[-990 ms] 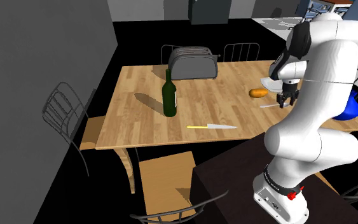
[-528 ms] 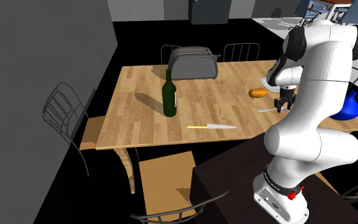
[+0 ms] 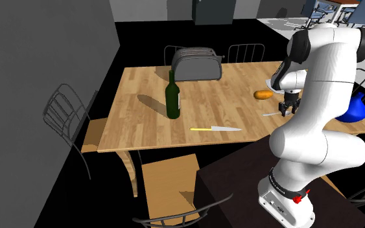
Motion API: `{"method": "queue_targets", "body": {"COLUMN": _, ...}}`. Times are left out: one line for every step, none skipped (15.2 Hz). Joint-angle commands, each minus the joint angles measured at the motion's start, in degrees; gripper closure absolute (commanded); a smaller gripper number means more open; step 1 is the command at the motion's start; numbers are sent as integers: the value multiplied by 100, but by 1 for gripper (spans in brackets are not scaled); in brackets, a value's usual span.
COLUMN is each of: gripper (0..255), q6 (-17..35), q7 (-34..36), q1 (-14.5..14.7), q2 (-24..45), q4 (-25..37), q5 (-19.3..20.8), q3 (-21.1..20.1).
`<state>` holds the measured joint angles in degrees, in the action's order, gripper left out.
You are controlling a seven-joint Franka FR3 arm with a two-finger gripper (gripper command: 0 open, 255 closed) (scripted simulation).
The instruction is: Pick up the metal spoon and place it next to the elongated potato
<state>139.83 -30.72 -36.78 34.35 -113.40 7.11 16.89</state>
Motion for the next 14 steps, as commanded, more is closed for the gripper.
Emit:
{"method": "queue_targets", "body": {"gripper": 255, "q6": 2, "q7": 0, "q1": 0, "q2": 0, "q4": -1, "q5": 0, "q3": 0}}
{"method": "queue_targets", "body": {"gripper": 0, "q6": 2, "q7": 0, "q1": 0, "q2": 0, "q4": -1, "q5": 0, "q3": 0}}
{"method": "queue_targets", "body": {"gripper": 0, "q6": 2, "q7": 0, "q1": 0, "q2": 0, "q4": -1, "q5": 0, "q3": 0}}
{"method": "queue_targets", "body": {"gripper": 0, "q6": 2, "q7": 0, "q1": 0, "q2": 0, "q4": -1, "q5": 0, "q3": 0}}
{"method": "queue_targets", "body": {"gripper": 0, "q6": 2, "q7": 0, "q1": 0, "q2": 0, "q4": -1, "q5": 0, "q3": 0}}
{"method": "queue_targets", "body": {"gripper": 0, "q6": 2, "q7": 0, "q1": 0, "q2": 0, "q4": -1, "q5": 0, "q3": 0}}
{"method": "queue_targets", "body": {"gripper": 0, "q6": 2, "q7": 0, "q1": 0, "q2": 0, "q4": -1, "q5": 0, "q3": 0}}
{"method": "queue_targets", "body": {"gripper": 0, "q6": -147, "q7": 11, "q1": 42, "q2": -139, "q4": 6, "q5": 17, "q3": 15}}
{"method": "queue_targets", "body": {"gripper": 0, "q6": -298, "q7": 23, "q1": 83, "q2": -273, "q4": 20, "q5": 34, "q3": 28}}
{"method": "queue_targets", "body": {"gripper": 0, "q6": -453, "q7": 34, "q1": 123, "q2": -403, "q4": 42, "q5": 51, "q3": 40}}
{"method": "queue_targets", "body": {"gripper": 0, "q6": -576, "q7": 43, "q1": 153, "q2": -501, "q4": 65, "q5": 64, "q3": 47}}
{"method": "queue_targets", "body": {"gripper": 0, "q6": -576, "q7": 43, "q1": 152, "q2": -501, "q4": 65, "q5": 64, "q3": 47}}
{"method": "queue_targets", "body": {"gripper": 0, "q6": -576, "q7": 43, "q1": 152, "q2": -502, "q4": 65, "q5": 64, "q3": 47}}
{"method": "queue_targets", "body": {"gripper": 0, "q6": -576, "q7": 43, "q1": 152, "q2": -502, "q4": 65, "q5": 64, "q3": 47}}
